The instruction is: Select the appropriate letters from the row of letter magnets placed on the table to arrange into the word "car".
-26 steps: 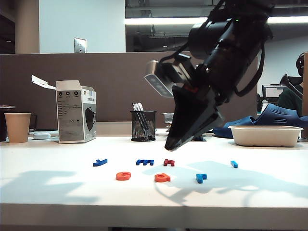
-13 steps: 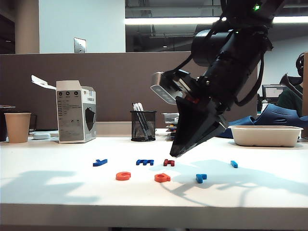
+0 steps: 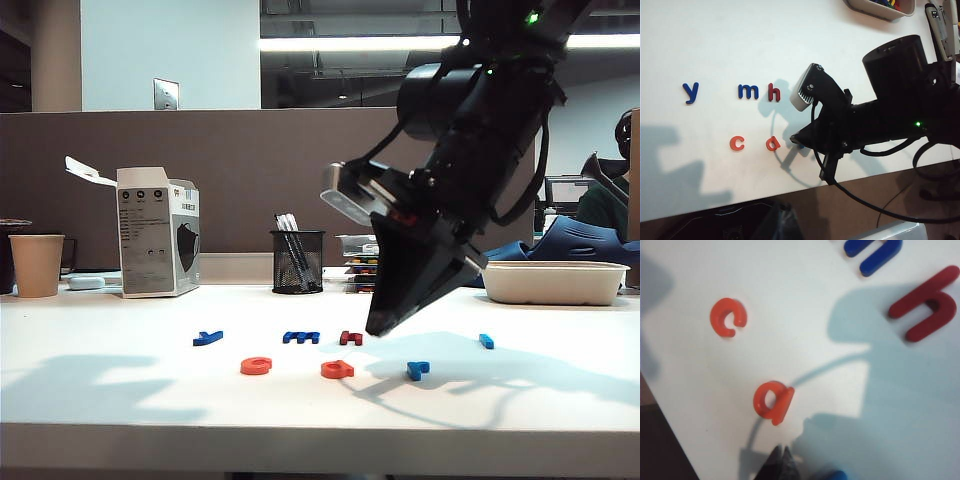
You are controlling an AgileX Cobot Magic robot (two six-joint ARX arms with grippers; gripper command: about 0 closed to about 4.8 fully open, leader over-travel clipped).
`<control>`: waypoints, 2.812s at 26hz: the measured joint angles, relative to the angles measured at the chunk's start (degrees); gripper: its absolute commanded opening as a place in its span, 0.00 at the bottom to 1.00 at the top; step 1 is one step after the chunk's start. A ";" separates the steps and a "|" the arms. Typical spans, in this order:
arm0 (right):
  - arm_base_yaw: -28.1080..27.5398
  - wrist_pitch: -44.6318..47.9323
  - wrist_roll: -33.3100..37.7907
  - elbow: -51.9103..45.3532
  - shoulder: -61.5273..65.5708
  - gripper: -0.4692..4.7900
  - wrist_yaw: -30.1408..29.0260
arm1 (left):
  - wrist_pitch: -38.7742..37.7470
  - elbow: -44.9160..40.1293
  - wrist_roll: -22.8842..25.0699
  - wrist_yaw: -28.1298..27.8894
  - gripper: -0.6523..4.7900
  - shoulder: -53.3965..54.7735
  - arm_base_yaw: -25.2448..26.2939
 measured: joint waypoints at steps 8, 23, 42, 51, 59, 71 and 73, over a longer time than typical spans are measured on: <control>0.02 -0.04 1.55 0.00 2.64 0.09 -0.04 | 0.00 0.00 0.00 -0.02 0.11 0.00 0.00; 0.04 0.94 4.24 0.00 4.20 0.09 -0.44 | 0.00 0.00 0.00 0.00 0.11 0.00 0.00; 0.13 1.57 5.99 0.02 5.18 0.09 -3.72 | 0.00 0.00 0.00 0.00 0.11 -0.02 0.00; 0.46 1.77 6.03 0.02 5.20 0.09 -3.80 | 0.00 0.00 0.00 0.00 0.11 0.00 0.00; 0.63 1.81 6.19 0.02 5.27 0.09 -3.89 | 0.00 0.00 0.00 0.00 0.11 0.00 0.00; 0.79 2.03 6.38 0.02 5.27 0.09 -4.76 | 0.00 0.00 0.00 0.00 0.11 0.00 0.00; 0.79 2.10 6.38 0.02 5.27 0.09 -4.76 | 0.00 0.00 0.00 0.00 0.11 0.00 0.00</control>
